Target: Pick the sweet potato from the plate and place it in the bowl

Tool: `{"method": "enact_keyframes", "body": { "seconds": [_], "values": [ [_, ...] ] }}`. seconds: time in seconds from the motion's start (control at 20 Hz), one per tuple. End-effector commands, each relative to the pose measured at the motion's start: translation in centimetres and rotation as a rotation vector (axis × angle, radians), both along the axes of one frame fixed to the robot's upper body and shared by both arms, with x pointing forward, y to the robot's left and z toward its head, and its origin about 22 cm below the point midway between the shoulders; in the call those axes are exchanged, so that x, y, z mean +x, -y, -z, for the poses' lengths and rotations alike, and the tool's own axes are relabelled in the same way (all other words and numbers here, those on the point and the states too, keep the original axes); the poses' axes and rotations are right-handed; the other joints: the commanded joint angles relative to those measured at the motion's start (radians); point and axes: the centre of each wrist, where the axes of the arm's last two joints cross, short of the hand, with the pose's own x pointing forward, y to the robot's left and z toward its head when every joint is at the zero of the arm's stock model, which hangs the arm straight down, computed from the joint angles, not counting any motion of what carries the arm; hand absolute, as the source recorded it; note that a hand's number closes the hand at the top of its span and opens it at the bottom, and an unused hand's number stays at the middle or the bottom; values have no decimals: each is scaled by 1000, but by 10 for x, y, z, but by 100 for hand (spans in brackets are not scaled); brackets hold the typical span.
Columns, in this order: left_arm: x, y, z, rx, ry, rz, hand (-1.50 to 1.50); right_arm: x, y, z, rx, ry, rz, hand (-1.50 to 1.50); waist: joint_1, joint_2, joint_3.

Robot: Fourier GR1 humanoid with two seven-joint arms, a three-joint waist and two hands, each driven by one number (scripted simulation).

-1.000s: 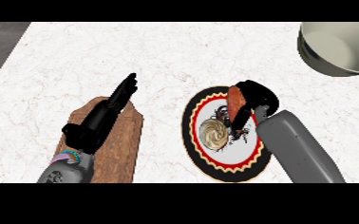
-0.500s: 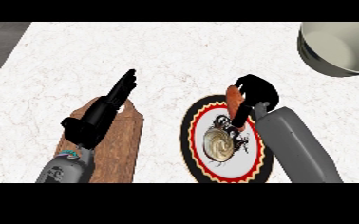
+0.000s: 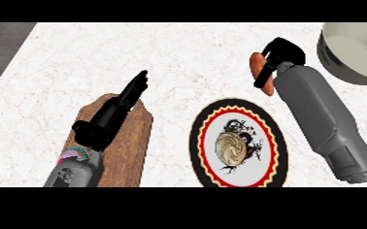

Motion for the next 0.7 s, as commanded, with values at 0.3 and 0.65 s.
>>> {"method": "enact_keyframes", "body": {
  "seconds": [0.3, 0.65],
  "values": [
    [0, -3, 1, 3, -7, 2, 0, 35, 1, -72, -277, 342, 227, 150, -4, -6, -1],
    [3, 11, 2, 10, -8, -17, 0, 41, 5, -111, -164, 723, 341, 150, -13, -3, 0]
  ]
}}
